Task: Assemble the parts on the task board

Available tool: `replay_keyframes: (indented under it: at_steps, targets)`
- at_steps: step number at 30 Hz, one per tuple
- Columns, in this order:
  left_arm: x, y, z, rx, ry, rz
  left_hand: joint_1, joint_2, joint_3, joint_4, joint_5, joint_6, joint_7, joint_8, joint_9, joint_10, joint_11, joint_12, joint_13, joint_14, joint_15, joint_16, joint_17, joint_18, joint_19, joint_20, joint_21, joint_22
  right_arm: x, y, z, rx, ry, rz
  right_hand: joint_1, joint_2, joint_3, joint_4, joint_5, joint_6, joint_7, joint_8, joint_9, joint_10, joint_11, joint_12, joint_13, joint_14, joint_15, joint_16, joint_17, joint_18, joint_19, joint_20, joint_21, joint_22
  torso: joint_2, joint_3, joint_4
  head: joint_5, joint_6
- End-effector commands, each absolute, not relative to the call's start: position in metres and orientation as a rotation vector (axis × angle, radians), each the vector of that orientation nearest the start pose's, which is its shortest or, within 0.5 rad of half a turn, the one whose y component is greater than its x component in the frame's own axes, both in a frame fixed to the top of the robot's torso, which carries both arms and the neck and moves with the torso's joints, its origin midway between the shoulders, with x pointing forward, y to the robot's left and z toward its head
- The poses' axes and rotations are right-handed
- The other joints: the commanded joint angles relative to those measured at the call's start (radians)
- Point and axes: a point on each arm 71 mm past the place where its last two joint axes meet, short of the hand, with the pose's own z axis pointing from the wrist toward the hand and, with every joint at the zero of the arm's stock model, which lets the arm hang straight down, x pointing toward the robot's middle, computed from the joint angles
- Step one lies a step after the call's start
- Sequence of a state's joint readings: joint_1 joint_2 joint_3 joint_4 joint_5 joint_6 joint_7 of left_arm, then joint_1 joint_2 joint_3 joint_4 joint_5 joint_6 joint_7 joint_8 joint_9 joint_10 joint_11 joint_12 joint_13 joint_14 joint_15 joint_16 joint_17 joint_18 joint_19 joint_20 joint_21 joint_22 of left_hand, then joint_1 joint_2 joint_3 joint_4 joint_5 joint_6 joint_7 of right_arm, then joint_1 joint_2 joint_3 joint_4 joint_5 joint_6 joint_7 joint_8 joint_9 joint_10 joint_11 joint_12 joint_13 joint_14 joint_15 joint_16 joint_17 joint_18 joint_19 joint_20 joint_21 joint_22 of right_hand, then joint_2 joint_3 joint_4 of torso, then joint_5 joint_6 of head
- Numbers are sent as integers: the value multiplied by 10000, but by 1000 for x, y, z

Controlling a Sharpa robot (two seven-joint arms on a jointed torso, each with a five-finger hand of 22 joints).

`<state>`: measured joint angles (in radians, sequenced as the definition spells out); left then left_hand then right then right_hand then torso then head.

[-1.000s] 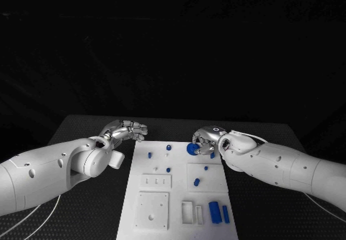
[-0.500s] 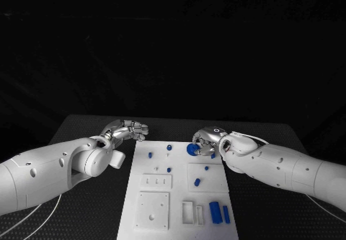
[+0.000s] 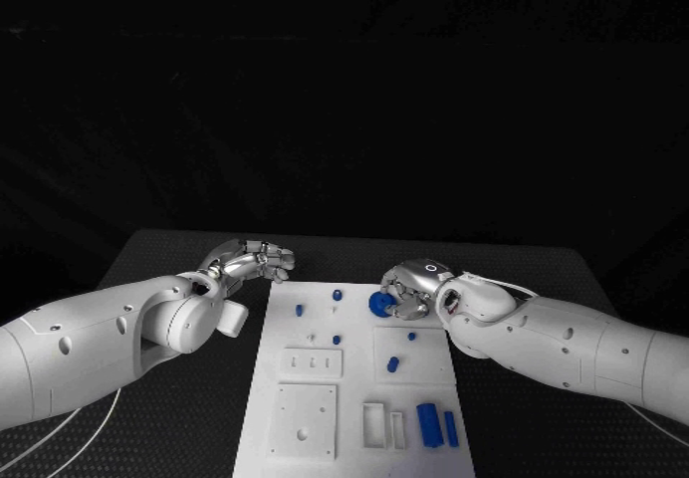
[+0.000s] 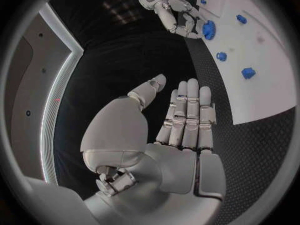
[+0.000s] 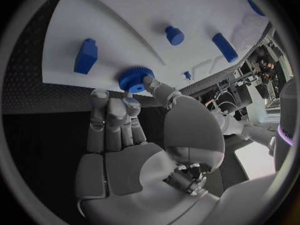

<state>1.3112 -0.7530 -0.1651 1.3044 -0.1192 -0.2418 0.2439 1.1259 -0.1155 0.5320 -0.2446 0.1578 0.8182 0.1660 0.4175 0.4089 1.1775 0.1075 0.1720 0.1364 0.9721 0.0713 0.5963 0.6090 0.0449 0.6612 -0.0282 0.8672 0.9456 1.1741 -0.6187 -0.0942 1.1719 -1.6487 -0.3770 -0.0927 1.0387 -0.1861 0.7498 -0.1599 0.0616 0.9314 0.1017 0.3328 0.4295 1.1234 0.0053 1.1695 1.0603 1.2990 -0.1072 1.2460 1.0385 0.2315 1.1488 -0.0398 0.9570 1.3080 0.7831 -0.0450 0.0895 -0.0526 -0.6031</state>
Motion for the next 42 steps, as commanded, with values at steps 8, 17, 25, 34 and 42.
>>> replay_keyframes:
  at_steps: [8, 17, 25, 34, 42]
  targets:
    - [531, 227, -184, -9617, 16024, -13260, 18, 73, 71, -35, -36, -5, 63, -61, 17, 52, 26, -62, 18, -69, -3, 63, -18, 204, -28, -6, 57, 13, 520, -169, -213, -3860, 14726, 4307, 108, -328, 229, 126, -22, 846, -10, 36, 64, -241, -153, 50, -36, 42, -74, 27, 62, 303, 155, -66, 83, 39, -3, -12, 22, 13, 37]
    - [531, 227, -184, -9624, 16019, -13250, 27, 71, 73, -48, -38, -3, 64, -60, 19, 56, 28, -64, 20, -69, -3, 66, -21, 204, -28, -4, 59, 14, 512, -146, -208, -4303, 14060, 4495, 300, -648, 495, 380, -87, 896, -25, 49, 92, -153, -167, 39, -70, 86, -83, 1, 100, 303, 217, -100, 92, 22, -4, -17, 31, 158, 57]
    - [531, 225, -183, -9588, 16062, -13333, 34, 69, 75, -60, -39, -5, 65, -62, 20, 57, 29, -69, 21, -69, -2, 69, -23, 203, -29, -3, 61, 16, 513, -120, -211, -4562, 13873, 4522, 346, -754, 552, 478, -99, 909, -30, 54, 104, -127, -172, 32, -80, 99, -86, -8, 114, 303, 236, -111, 97, 19, 0, -16, 38, 338, 92]
    - [531, 224, -183, -9568, 16087, -13372, 39, 61, 74, -81, -41, -18, 71, -72, 20, 45, 37, -84, 20, -80, 2, 69, -31, 200, -34, 0, 59, 16, 511, -106, -223, -4642, 14088, 4642, 380, -795, 586, 513, -97, 908, -32, 52, 109, -114, -173, 30, -84, 107, -87, -11, 122, 303, 244, -118, 100, 18, 11, -16, 46, 391, 84]
    - [532, 222, -184, -9544, 16100, -13393, 33, 58, 71, -85, -43, -29, 76, -79, 19, 35, 42, -94, 18, -85, 5, 68, -35, 197, -38, 3, 58, 15, 510, -98, -224, -4702, 14118, 4726, 402, -815, 595, 513, -96, 901, -31, 48, 109, -112, -173, 27, -86, 109, -87, -14, 125, 303, 243, -121, 100, 17, 5, -23, 25, 413, 89]
